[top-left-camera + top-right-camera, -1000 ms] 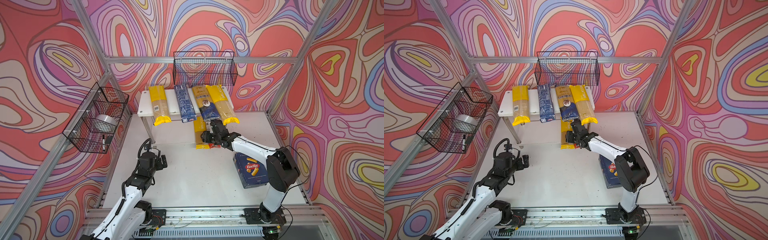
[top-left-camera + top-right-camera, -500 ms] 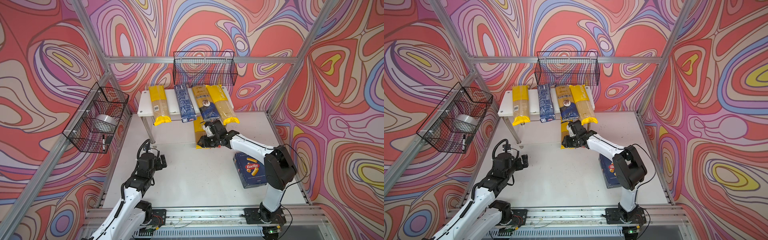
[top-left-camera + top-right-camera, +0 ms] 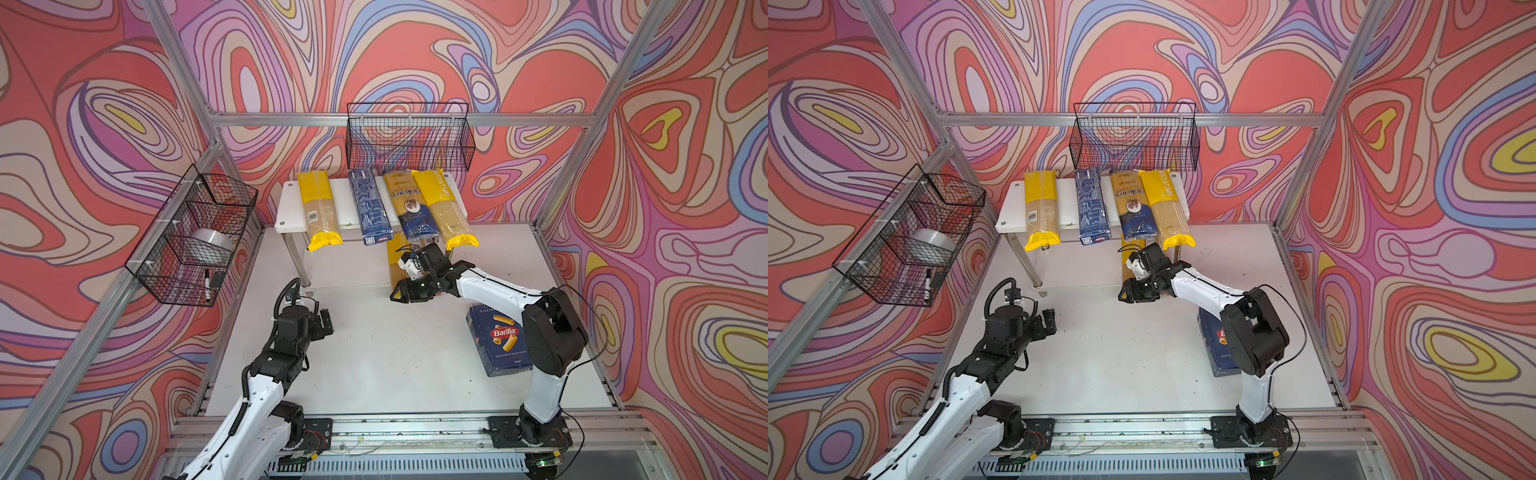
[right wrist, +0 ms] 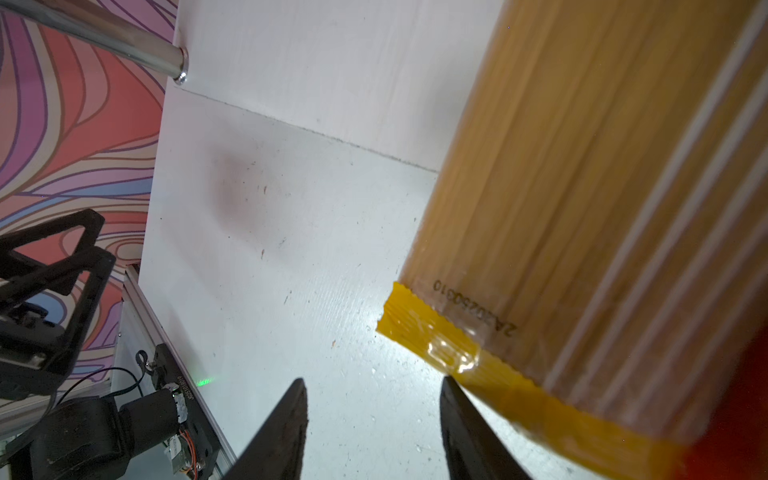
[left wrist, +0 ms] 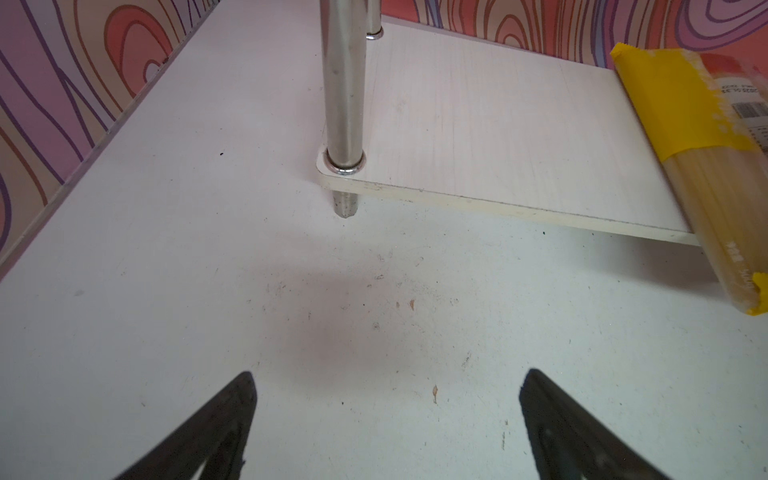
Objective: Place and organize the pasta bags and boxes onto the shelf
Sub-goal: 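Open the right gripper and withdraw it from the yellow bag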
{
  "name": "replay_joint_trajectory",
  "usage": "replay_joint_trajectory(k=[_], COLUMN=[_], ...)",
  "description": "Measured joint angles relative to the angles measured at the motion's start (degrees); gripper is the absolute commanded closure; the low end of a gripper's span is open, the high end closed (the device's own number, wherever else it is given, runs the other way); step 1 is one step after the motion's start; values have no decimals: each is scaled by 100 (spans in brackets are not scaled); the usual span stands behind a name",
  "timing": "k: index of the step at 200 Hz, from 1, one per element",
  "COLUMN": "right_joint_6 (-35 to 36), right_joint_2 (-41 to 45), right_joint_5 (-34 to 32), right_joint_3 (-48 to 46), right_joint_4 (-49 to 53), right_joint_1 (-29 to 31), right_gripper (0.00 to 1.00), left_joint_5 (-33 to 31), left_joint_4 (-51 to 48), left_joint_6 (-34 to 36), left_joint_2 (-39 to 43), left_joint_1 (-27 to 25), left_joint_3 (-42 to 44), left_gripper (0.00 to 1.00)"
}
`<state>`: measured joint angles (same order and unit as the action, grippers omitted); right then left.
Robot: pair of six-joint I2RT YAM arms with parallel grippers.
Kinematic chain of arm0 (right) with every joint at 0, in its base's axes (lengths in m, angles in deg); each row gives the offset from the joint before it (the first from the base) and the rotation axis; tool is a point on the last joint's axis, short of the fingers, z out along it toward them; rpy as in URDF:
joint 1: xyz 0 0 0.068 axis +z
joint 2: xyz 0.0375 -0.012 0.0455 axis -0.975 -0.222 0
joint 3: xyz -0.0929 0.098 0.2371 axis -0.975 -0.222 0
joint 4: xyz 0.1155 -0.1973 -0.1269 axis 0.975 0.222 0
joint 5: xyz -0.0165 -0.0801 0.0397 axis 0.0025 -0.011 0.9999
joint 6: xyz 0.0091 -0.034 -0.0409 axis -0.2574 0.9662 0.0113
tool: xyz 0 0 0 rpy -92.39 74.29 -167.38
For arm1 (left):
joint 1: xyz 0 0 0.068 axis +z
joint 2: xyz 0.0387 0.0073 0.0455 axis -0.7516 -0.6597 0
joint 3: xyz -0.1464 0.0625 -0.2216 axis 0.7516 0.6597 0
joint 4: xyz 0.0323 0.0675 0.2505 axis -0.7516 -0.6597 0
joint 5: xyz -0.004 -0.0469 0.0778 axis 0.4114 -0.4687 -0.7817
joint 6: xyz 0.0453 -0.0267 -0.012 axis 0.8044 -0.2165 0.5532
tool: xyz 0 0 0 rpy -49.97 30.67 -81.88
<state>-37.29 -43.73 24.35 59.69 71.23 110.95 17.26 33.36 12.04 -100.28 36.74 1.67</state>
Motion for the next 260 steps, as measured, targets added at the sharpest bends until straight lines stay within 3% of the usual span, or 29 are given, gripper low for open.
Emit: replay_joint_trajectory(k=[25,142,208,235,260], right_joint_6=[46,-203,-96,2,0], right_joint_2=[-81,-417,-398,28,927], right_joint_5=[-2,-129,-109,-295,-516], right_joint_3=[15,74,55,-293,-782], right_joint_4=[103,-389,-413,-367,-420], right_joint_1=[4,7,7,33,74], right_gripper=[42,44,39,39,38], left_joint_5=[-31,-28,-26,-22,-11], left_joint_4=[0,0,0,-2,0], left_joint_6=[-2,-15,-15,-15,-15], left_joint_2=[4,-2,-2,0,2], left_joint_1=[0,0,0,0,0], left_joint_3=[0,9,9,9,9], left_gripper=[0,0,0,0,0])
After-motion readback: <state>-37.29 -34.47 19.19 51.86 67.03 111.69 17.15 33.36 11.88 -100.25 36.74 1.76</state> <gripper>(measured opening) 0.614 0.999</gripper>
